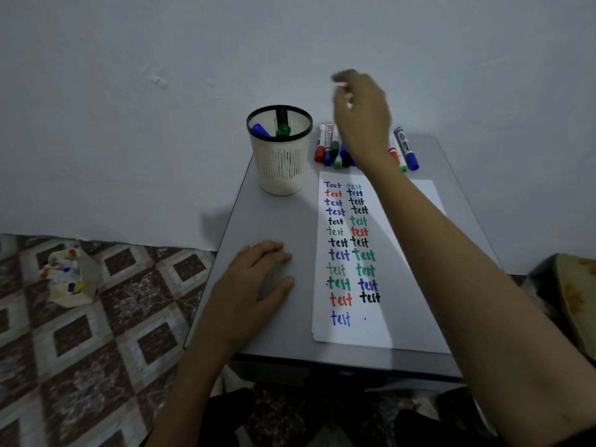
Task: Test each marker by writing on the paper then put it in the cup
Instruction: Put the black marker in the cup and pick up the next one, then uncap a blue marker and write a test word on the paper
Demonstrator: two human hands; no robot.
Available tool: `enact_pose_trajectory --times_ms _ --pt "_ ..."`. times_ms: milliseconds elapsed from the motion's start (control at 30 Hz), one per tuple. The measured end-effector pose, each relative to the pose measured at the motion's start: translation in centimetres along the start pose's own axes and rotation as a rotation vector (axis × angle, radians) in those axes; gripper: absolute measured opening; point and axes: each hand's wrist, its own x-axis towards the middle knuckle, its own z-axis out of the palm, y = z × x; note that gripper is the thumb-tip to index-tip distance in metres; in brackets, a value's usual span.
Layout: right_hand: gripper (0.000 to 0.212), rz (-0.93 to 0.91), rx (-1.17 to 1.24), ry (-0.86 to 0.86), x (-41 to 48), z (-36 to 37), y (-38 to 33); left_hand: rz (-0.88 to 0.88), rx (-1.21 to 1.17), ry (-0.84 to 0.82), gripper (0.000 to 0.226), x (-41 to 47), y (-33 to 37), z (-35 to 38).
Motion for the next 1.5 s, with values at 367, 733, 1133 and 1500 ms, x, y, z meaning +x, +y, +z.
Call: enact_pose_trajectory --times_ms 367,733,1133,1500 --pt "0.034 0.372 -0.541 -0.341 -4.5 -4.9 12.8 -0.018 0.004 -0.012 0.05 0.0 -0.1 0.1" --pt "0.033 0.548 -0.341 -0.089 -3.4 -6.1 12.5 -0.054 0.018 -0.045 0.052 0.0 0.0 0.1" --pt "0.034 0.859 0.766 -0.122 -8.2 -9.5 4.5 -0.027 -0.074 -0.032 0.044 0.1 0.7 -0.3" --pt "0.027 0.649 0.836 -0.553 -19.6 -11.3 -2.3 0.127 -0.218 -0.159 0.035 0.4 7.0 1.1"
